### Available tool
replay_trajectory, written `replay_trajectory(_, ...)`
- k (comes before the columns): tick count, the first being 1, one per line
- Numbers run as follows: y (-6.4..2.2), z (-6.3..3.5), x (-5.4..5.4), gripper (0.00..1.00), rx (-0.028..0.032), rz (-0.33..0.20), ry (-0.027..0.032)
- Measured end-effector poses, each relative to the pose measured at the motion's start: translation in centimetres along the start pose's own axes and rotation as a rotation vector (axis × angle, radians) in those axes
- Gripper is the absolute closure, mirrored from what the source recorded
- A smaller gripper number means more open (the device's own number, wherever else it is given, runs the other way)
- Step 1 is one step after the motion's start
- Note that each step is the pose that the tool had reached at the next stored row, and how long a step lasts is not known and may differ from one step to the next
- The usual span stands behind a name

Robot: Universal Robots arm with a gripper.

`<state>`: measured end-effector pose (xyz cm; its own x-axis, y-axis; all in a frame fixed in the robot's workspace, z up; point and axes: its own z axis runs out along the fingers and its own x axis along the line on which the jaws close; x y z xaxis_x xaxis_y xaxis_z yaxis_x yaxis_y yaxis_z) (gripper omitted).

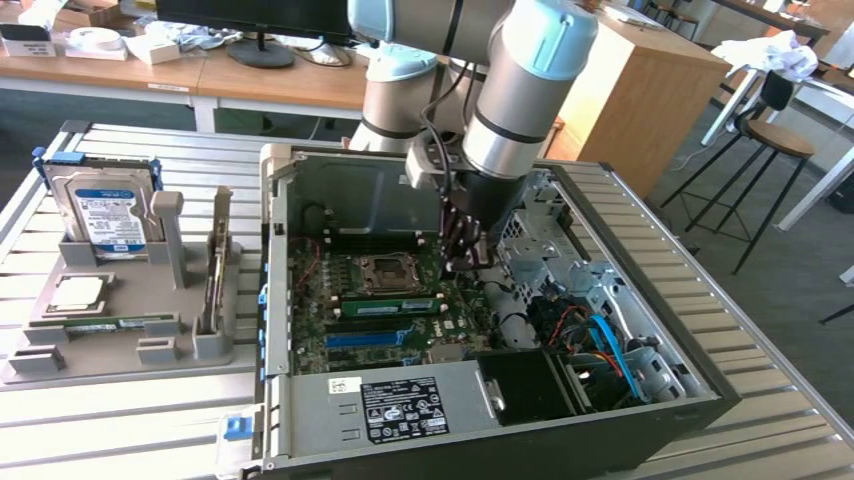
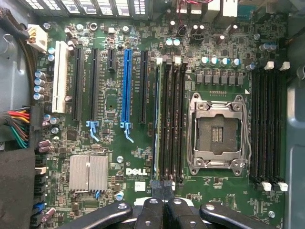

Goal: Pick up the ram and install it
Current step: 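Press down the ram until it locks into place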

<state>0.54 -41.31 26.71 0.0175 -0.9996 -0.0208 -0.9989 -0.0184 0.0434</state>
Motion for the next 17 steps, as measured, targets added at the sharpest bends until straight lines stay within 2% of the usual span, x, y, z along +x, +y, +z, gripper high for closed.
replay_trajectory(17, -0.04, 0.99, 0.02, 0.9, 0.0, 0.0, -0.0001)
